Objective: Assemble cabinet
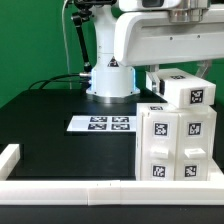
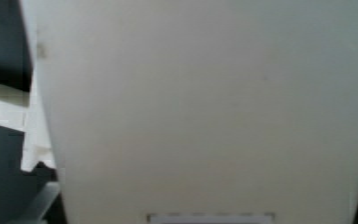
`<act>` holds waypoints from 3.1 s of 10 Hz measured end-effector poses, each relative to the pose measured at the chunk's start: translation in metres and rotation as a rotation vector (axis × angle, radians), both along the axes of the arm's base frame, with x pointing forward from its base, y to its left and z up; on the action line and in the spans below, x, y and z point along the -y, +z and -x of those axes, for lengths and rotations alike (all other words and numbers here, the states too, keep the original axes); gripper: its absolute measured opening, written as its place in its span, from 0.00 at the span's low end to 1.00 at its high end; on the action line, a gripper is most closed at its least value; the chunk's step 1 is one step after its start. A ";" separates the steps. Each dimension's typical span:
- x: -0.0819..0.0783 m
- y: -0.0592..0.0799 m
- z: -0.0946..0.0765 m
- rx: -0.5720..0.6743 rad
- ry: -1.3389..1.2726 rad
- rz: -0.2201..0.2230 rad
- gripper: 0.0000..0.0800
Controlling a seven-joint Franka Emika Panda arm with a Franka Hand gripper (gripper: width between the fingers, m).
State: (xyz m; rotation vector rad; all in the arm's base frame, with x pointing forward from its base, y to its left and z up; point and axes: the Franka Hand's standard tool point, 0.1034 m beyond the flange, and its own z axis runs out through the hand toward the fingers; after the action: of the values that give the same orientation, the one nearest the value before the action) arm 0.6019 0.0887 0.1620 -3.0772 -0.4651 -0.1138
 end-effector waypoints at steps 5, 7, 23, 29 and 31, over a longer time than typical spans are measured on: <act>0.001 -0.007 -0.001 0.100 -0.002 -0.011 0.68; 0.001 -0.007 -0.001 0.100 -0.002 -0.011 0.68; 0.003 -0.003 0.018 0.335 0.082 -0.017 0.68; 0.004 -0.004 0.018 0.333 0.080 -0.017 0.68; 0.004 -0.004 0.018 0.333 0.080 -0.017 0.68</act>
Offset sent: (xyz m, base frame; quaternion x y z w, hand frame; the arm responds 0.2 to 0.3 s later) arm -0.0177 -0.0076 -0.0073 -0.0214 0.0342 -0.0131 0.9991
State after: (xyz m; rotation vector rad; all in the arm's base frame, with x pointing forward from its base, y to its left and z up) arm 0.5838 0.0849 0.1582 -3.0226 -0.5925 -0.6305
